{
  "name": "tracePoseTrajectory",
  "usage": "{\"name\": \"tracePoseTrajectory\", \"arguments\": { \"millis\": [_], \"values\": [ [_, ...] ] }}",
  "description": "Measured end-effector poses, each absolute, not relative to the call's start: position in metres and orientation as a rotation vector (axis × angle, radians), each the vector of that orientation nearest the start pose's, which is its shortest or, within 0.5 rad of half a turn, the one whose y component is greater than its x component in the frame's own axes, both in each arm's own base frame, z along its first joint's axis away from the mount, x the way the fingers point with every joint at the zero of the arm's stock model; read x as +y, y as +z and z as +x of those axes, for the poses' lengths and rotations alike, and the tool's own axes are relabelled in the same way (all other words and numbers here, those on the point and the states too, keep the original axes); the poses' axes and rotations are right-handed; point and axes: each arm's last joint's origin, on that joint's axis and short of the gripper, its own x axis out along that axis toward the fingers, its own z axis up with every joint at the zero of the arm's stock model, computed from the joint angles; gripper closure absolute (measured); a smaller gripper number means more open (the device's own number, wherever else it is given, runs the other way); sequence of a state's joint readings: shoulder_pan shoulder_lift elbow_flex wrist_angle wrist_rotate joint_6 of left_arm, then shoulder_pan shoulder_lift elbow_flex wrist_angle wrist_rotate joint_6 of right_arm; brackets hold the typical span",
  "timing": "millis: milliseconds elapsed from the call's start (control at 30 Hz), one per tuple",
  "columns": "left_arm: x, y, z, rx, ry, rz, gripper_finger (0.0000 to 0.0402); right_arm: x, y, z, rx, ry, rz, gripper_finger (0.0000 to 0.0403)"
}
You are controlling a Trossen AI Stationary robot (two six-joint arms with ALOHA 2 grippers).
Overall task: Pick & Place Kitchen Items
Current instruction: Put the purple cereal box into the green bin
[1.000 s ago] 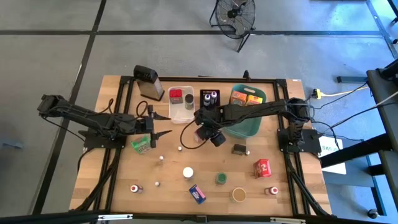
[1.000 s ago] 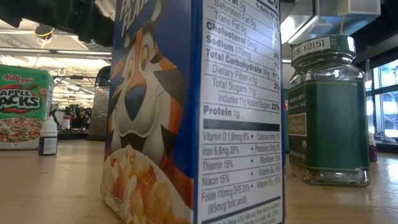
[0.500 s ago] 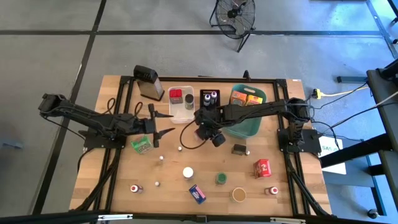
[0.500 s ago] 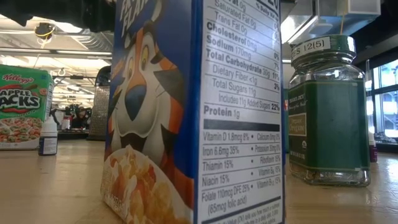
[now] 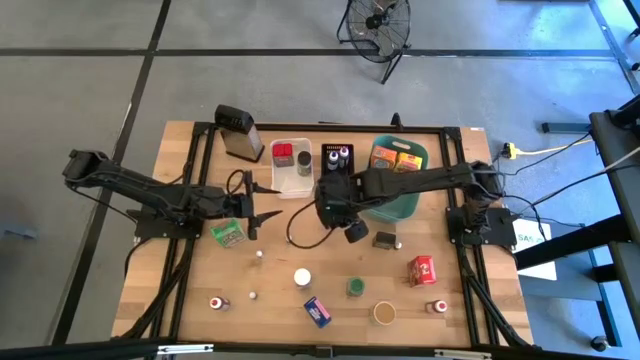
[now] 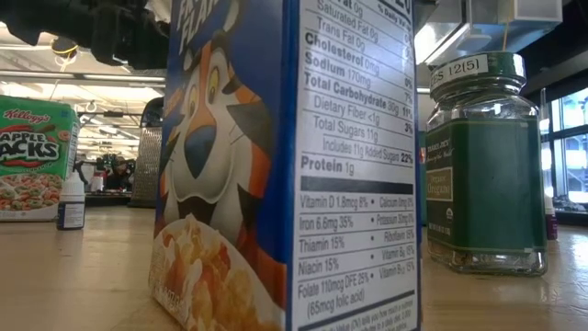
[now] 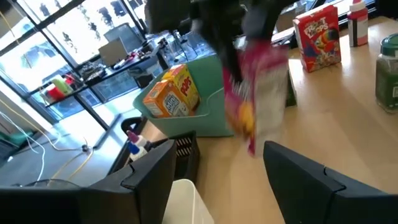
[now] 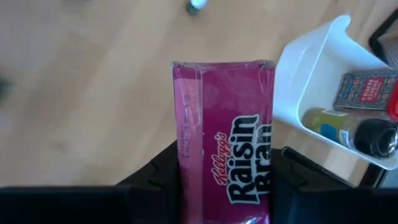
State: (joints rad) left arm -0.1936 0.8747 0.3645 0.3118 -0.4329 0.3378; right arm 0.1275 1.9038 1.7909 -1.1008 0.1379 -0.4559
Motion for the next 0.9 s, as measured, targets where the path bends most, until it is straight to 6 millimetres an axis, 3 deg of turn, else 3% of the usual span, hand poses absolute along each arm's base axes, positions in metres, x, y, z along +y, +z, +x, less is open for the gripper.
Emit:
{"name": "tracePoseTrajectory", "arguments": {
  "millis": [200, 567, 700, 900],
  "values": [
    [-0.024, 0.219, 0.186, 0.233, 0.195, 0.402, 0.0164, 0.055, 0.35, 0.368, 1.232, 0.2, -0.453, 0.026],
    [-0.025, 0.218, 0.186, 0.237, 0.184, 0.41, 0.0164, 0.03, 0.422, 0.296, 1.183, 0.002, -0.304, 0.026],
    [-0.025, 0.218, 0.186, 0.235, 0.167, 0.407, 0.0164, 0.017, 0.433, 0.275, 1.134, -0.043, -0.275, 0.026],
    [-0.025, 0.218, 0.186, 0.236, 0.168, 0.397, 0.0164, -0.013, 0.42, 0.249, 1.156, -0.154, -0.191, 0.026]
  ]
}}
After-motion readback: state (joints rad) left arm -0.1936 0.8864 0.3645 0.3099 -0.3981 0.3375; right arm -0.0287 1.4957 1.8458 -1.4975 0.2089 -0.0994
